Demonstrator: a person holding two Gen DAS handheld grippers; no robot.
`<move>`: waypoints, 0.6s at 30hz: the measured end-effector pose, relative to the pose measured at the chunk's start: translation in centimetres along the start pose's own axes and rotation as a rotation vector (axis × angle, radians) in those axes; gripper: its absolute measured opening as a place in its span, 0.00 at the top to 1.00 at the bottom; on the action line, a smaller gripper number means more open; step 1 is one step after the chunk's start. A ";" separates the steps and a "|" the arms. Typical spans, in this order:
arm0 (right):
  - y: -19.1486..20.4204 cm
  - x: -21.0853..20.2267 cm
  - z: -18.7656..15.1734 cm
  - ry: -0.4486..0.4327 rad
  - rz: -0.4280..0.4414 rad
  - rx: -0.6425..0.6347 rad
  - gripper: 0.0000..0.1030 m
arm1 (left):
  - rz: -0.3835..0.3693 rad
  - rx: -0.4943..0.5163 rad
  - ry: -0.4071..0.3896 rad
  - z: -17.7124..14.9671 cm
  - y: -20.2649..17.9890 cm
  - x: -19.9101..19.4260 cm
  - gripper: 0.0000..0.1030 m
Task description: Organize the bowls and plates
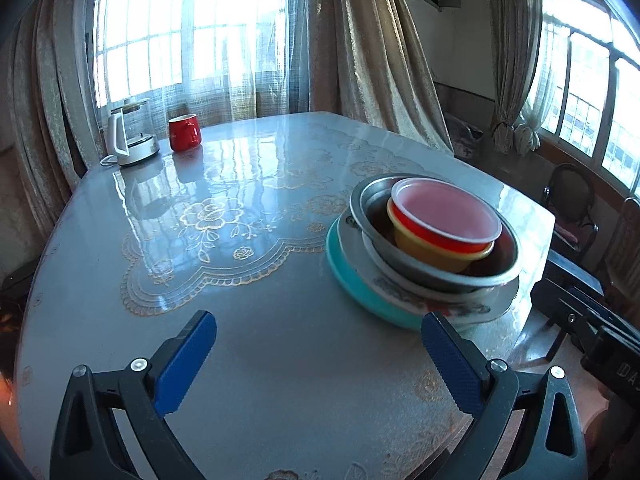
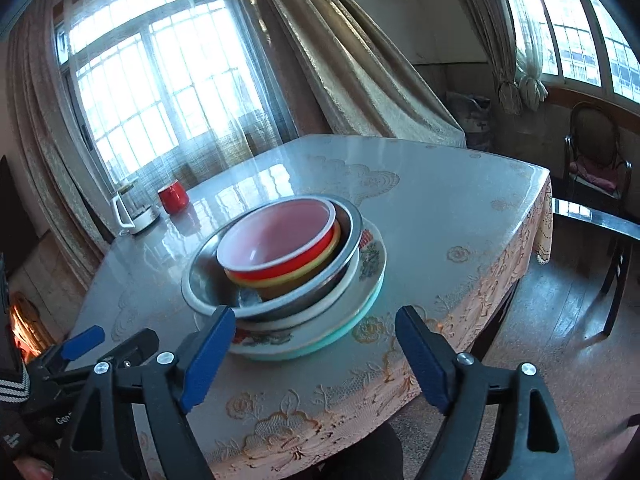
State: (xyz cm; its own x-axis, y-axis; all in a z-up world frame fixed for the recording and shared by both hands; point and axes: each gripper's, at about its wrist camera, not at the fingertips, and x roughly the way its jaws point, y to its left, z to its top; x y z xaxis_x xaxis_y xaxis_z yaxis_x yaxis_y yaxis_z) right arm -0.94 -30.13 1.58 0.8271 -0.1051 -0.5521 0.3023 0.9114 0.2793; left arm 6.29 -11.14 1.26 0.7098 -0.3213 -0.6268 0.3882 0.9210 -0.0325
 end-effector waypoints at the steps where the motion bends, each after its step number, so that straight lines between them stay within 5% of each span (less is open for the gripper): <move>1: 0.1 0.0 -0.3 0.002 -0.014 -0.009 0.19 | 0.002 0.000 -0.003 -0.3 0.1 -0.2 0.00; 9: 0.6 -0.9 -2.7 0.007 -0.058 -0.031 0.15 | 0.003 -0.059 0.000 -2.6 1.7 -1.5 0.00; 18: 1.7 -1.2 -4.1 0.033 -0.060 -0.057 0.15 | 0.022 -0.016 0.010 -4.1 1.5 -2.1 0.00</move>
State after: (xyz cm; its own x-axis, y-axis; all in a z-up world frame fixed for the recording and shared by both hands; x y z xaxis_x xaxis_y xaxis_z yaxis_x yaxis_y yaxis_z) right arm -3.32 -26.87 -0.51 0.7920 -0.1485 -0.5922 0.3232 0.9249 0.2003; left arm 2.93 -8.20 -0.70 0.7120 -0.2986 -0.6356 0.3631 0.9313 -0.0308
